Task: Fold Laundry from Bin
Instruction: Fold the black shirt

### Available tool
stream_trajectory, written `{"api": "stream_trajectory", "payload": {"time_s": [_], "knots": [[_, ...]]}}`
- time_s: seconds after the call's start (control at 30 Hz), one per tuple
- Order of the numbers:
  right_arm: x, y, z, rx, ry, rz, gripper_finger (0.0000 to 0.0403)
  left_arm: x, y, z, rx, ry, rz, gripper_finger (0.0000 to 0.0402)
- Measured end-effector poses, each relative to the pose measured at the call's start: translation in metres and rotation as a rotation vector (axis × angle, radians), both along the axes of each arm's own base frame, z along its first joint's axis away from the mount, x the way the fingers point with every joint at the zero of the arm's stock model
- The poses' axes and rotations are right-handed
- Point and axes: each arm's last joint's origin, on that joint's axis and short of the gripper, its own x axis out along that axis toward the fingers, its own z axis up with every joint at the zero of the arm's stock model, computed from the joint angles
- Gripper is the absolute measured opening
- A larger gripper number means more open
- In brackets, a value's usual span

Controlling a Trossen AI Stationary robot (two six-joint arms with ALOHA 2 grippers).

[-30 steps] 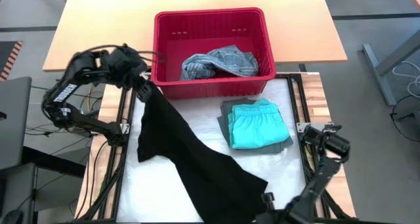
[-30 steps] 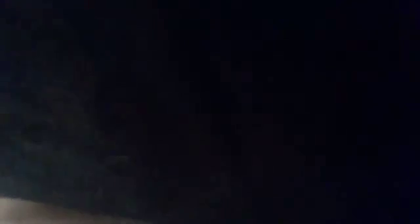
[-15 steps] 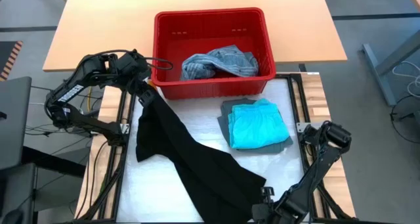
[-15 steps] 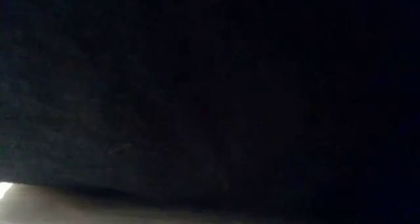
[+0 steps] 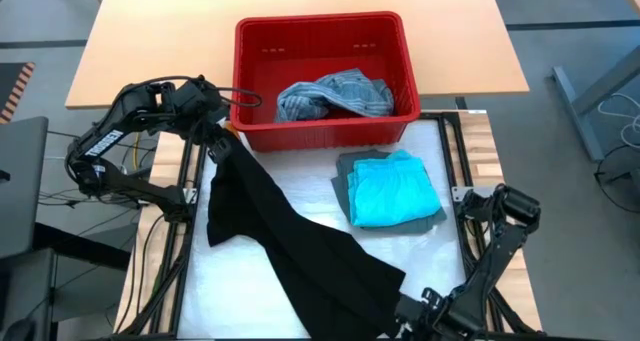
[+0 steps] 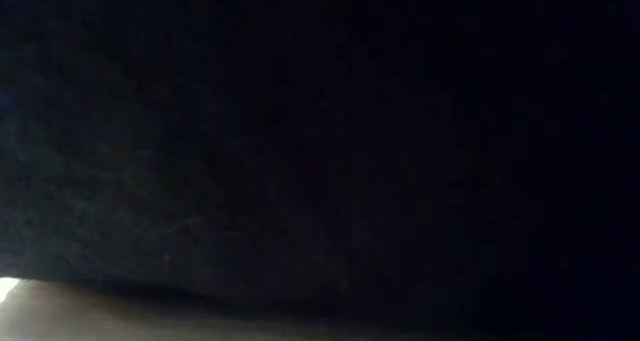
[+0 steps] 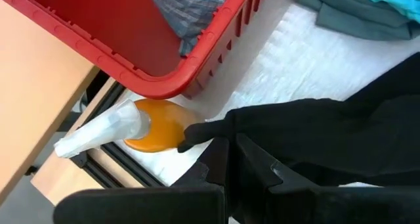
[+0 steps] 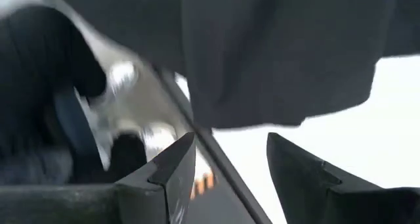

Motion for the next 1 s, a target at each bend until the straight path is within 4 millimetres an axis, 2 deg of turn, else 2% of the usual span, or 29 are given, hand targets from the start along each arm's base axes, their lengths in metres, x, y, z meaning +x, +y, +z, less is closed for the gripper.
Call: {"api": "stream_trajectory", "payload": {"time_s": [0.33,0.5,0.67,0.73,0.8,1.0], "knots": [[-0.024,0.0,-0.002,-0.028,-0.018,-0.383,0.0212,0.0,0.0,0.0,-0.004,-0.001,-0.003,0.0],[-0.03,0.0,-0.007,-0.046,-0.072,-0.431,0.0212,0.0,-0.001,0.0,-0.013,-0.003,-0.019,0.0],[-0.032,-0.013,-0.035,-0.085,-0.042,-0.48,0.0212,0.0,-0.001,0.0,-0.013,-0.003,-0.018,0.0],[-0.032,-0.014,-0.041,-0.076,-0.095,-0.486,0.0212,0.0,-0.001,0.0,-0.018,-0.005,-0.021,0.0],[-0.032,-0.012,-0.042,-0.063,-0.153,-0.487,0.0212,0.001,-0.001,0.0,-0.02,-0.006,-0.022,0.0],[-0.033,-0.012,-0.042,-0.057,-0.127,-0.487,0.0212,0.001,-0.001,0.0,-0.019,-0.005,-0.022,0.0]]}}
